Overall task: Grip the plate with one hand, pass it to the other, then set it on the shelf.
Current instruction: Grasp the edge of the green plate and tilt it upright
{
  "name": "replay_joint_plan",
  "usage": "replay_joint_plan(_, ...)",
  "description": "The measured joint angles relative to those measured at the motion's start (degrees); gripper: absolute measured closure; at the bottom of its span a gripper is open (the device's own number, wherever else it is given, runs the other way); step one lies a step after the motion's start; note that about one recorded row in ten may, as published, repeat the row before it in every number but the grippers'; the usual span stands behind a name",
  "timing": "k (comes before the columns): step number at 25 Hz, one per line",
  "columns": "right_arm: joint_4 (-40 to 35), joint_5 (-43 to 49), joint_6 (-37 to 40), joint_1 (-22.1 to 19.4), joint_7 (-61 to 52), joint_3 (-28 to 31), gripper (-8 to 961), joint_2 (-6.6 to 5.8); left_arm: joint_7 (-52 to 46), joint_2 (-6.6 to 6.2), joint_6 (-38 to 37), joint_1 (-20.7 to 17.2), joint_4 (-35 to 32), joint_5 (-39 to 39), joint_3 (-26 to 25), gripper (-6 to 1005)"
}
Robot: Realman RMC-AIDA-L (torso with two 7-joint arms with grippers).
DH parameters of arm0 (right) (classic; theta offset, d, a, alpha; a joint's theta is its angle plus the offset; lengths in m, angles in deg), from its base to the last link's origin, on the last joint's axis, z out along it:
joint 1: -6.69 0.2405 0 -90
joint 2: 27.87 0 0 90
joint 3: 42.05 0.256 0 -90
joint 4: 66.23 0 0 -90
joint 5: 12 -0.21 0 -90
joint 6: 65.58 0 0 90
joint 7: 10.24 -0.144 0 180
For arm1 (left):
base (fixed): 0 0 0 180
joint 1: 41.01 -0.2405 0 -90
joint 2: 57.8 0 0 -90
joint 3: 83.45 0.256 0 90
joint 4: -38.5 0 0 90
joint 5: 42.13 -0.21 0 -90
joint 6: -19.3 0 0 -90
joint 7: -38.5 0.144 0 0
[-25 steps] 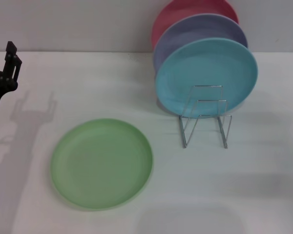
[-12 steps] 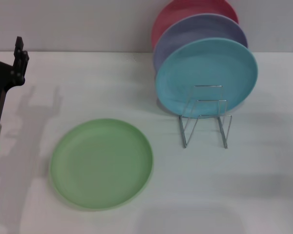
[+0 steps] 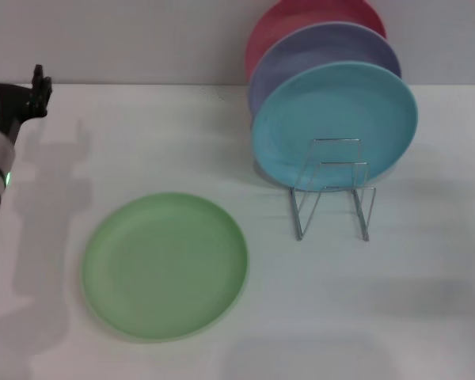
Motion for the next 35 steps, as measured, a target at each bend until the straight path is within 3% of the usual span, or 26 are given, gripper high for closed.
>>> replay_joint_plan(1, 0.0, 0.0, -0.1, 0.2, 0.0, 0.0, 259, 0.00, 1.4, 0.01, 8.2, -1.3, 4.5, 0.0, -4.4, 332)
replay_joint_plan(2, 0.0, 0.0, -0.2, 0.5, 0.0, 0.0, 259, 0.00, 1.4, 0.01, 8.2, -1.3, 4.5, 0.0, -4.4, 332)
replay_joint_plan(3, 0.0, 0.0, -0.2, 0.5, 0.0, 0.0, 259, 0.00, 1.7, -0.02, 15.3, -2.3, 8.1, 0.0, -7.8, 332)
replay_joint_plan(5, 0.1, 0.0, -0.4, 0.8, 0.0, 0.0, 259, 0.00, 1.7, -0.02, 15.3, -2.3, 8.1, 0.0, -7.8, 332)
replay_joint_plan(6, 0.2, 0.0, -0.4, 0.9, 0.0, 0.0, 259, 0.00, 1.7, -0.05, 33.3, -3.3, 13.9, 0.0, -17.0, 332)
replay_joint_plan(7, 0.3, 0.0, -0.6, 1.2, 0.0, 0.0, 259, 0.00, 1.2, -0.04, 45.1, -3.4, 16.3, -0.1, -22.4, 332)
replay_joint_plan(8, 0.3, 0.0, -0.6, 1.2, 0.0, 0.0, 259, 0.00, 0.9, -0.02, 49.6, -3.3, 17.2, -0.1, -24.6, 332)
replay_joint_plan(9, 0.3, 0.0, -0.8, 1.5, 0.0, 0.0, 259, 0.00, 0.9, -0.02, 49.6, -3.3, 17.2, -0.1, -24.6, 332)
replay_joint_plan(12, 0.3, 0.0, -0.9, 1.9, 0.0, 0.0, 258, -0.05, -4.6, -0.16, 69.0, -3.0, 20.4, -1.7, -32.8, 332)
replay_joint_plan(15, 0.4, 0.0, -1.4, 2.1, 0.1, 0.0, 259, -0.10, -12.9, -0.21, 81.7, -2.9, 24.8, -7.5, -37.1, 332)
replay_joint_plan(18, 0.5, 0.0, -2.2, 2.5, 0.3, 0.0, 259, -0.16, -17.1, -0.20, 87.3, -2.9, 27.4, -11.0, -38.2, 332)
replay_joint_plan(20, 0.5, 0.0, -2.4, 2.7, 0.5, 0.0, 259, -0.17, -26.3, -0.19, 98.9, -2.9, 33.8, -19.2, -39.1, 332)
replay_joint_plan(26, 1.4, 0.0, -2.6, 2.9, 0.6, 2.0, 258, -0.50, -36.2, -0.06, 110.0, -1.9, 39.7, -27.5, -38.7, 333)
replay_joint_plan(30, 2.1, 0.0, -2.7, 2.9, 0.7, 4.1, 258, -0.97, -40.3, 0.11, 113.7, 0.3, 38.8, -32.6, -37.6, 340)
replay_joint_plan(35, 2.8, 0.0, -2.7, 2.7, 0.7, 4.6, 259, -1.62, -46.1, 0.13, 115.4, 4.4, 35.1, -39.7, -32.8, 351)
